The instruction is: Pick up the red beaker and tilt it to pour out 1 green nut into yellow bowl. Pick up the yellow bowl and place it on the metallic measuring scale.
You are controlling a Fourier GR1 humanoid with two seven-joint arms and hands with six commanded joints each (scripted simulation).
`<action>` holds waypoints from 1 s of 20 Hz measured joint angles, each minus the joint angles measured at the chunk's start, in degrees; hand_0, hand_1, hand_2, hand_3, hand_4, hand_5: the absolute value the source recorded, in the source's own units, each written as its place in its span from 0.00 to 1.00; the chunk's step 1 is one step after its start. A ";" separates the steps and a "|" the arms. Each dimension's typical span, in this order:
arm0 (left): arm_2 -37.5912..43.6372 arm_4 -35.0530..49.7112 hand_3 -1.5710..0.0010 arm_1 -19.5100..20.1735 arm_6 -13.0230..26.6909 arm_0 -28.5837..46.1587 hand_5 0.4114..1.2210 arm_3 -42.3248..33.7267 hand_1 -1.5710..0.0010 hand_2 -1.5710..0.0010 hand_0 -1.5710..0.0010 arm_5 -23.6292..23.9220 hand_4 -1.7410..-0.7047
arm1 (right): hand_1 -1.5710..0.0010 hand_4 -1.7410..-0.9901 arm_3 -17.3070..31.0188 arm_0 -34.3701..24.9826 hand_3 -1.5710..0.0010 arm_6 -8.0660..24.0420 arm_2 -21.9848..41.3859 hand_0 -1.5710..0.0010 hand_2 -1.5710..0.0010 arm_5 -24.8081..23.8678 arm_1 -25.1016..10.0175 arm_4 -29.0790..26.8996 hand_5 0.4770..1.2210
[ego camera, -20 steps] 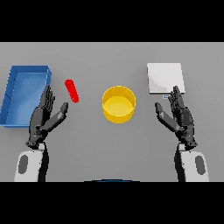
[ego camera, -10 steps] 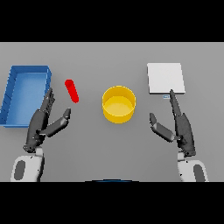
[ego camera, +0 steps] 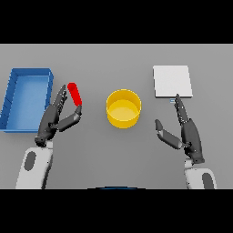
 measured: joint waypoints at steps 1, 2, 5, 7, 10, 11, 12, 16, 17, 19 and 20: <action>0.48 -0.19 1.00 0.15 -0.31 -1.41 0.41 1.84 1.00 1.00 1.00 0.17 0.35 | 1.00 0.57 -0.22 -0.19 1.00 0.07 -0.41 1.00 1.00 0.01 -0.41 -0.24 0.27; 1.15 0.02 1.00 0.36 -0.69 -2.73 0.40 3.80 1.00 1.00 1.00 0.07 0.35 | 1.00 0.56 -0.63 0.33 1.00 -0.09 -0.45 1.00 1.00 0.12 -0.50 -0.41 0.28; 2.44 -0.40 1.00 -0.26 -1.08 -6.02 0.38 9.80 1.00 1.00 1.00 1.15 0.38 | 1.00 0.54 -0.96 0.24 1.00 1.18 -0.22 1.00 1.00 -0.28 0.09 -0.26 0.28; 3.60 -0.19 1.00 -0.20 -2.02 -8.70 0.38 13.62 1.00 1.00 1.00 1.33 0.39 | 1.00 0.53 -0.41 0.17 1.00 1.14 -1.13 1.00 1.00 0.14 -0.53 -1.22 0.28; 4.56 -0.12 1.00 -0.87 -3.22 -12.48 0.37 18.91 1.00 1.00 1.00 1.56 0.40 | 1.00 0.54 -0.40 0.00 1.00 1.10 -0.72 1.00 1.00 0.11 -0.16 -0.95 0.28; 4.75 -0.40 1.00 -0.69 -3.57 -14.09 0.37 19.97 1.00 1.00 1.00 1.77 0.41 | 1.00 0.54 -0.97 0.65 1.00 0.76 -0.41 1.00 1.00 0.47 0.00 -1.18 0.28; 5.21 -0.10 1.00 -0.40 -4.72 -14.68 0.37 21.18 1.00 1.00 1.00 1.37 0.41 | 1.00 0.54 -0.54 0.40 1.00 1.08 -0.45 1.00 1.00 0.31 0.22 -1.16 0.28; 6.00 -0.10 1.00 0.33 -4.54 -18.00 0.36 23.87 1.00 1.00 1.00 1.10 0.41 | 1.00 0.55 -0.63 -0.97 1.00 1.76 -0.96 1.00 1.00 -0.02 0.11 -1.42 0.28; 5.96 -0.18 1.00 0.11 -4.41 -18.79 0.37 25.22 1.00 1.00 1.00 0.82 0.41 | 1.00 0.56 -0.44 -0.63 1.00 1.76 -1.27 1.00 1.00 0.18 -0.33 -1.57 0.28; 6.41 -0.22 1.00 0.21 -4.91 -20.37 0.38 27.67 1.00 1.00 1.00 0.63 0.39 | 1.00 0.57 -0.08 -0.53 1.00 1.88 -0.91 1.00 1.00 -0.11 0.07 -1.04 0.28; 6.71 0.06 1.00 0.34 -6.33 -20.49 0.39 28.01 1.00 1.00 1.00 0.40 0.38 | 1.00 0.58 -0.44 -0.42 1.00 1.64 -1.21 1.00 1.00 -0.18 -0.38 -1.04 0.27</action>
